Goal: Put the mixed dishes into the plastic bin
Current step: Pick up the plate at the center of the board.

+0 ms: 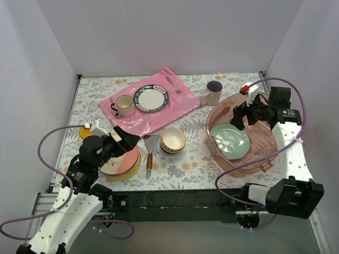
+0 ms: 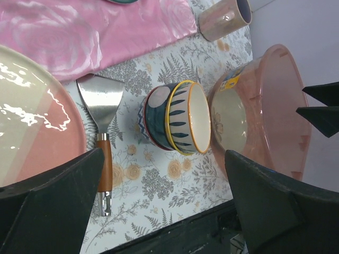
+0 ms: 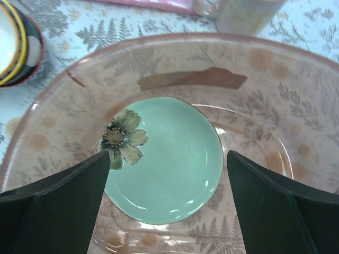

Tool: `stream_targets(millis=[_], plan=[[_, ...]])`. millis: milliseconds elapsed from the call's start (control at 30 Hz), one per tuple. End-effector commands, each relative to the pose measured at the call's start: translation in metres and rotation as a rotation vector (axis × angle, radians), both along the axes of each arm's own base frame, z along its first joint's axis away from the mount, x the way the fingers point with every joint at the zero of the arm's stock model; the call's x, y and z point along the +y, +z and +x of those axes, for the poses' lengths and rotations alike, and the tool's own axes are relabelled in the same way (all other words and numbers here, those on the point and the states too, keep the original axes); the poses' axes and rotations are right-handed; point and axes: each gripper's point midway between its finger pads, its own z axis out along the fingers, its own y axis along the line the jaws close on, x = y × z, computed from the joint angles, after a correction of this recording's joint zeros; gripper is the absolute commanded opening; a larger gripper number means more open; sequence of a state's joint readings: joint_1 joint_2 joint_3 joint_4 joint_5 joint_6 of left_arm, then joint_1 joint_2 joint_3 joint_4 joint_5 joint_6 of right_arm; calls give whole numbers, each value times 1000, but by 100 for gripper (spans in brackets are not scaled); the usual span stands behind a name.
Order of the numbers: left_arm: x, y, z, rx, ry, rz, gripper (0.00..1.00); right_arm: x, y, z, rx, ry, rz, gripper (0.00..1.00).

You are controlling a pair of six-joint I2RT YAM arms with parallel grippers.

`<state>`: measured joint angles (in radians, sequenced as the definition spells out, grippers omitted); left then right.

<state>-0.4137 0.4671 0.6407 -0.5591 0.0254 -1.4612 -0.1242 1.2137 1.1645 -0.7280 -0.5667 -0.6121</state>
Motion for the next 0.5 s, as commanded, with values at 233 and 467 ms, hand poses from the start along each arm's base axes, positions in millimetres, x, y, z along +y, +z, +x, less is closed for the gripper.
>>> stream_targets(millis=[233, 467], plan=[[-11, 3, -9, 78, -31, -86, 98, 68, 30, -26, -76, 228, 172, 99], [-23, -14, -10, 192, -72, -90, 98, 109, 33, -53, -56, 398, 298, 99]])
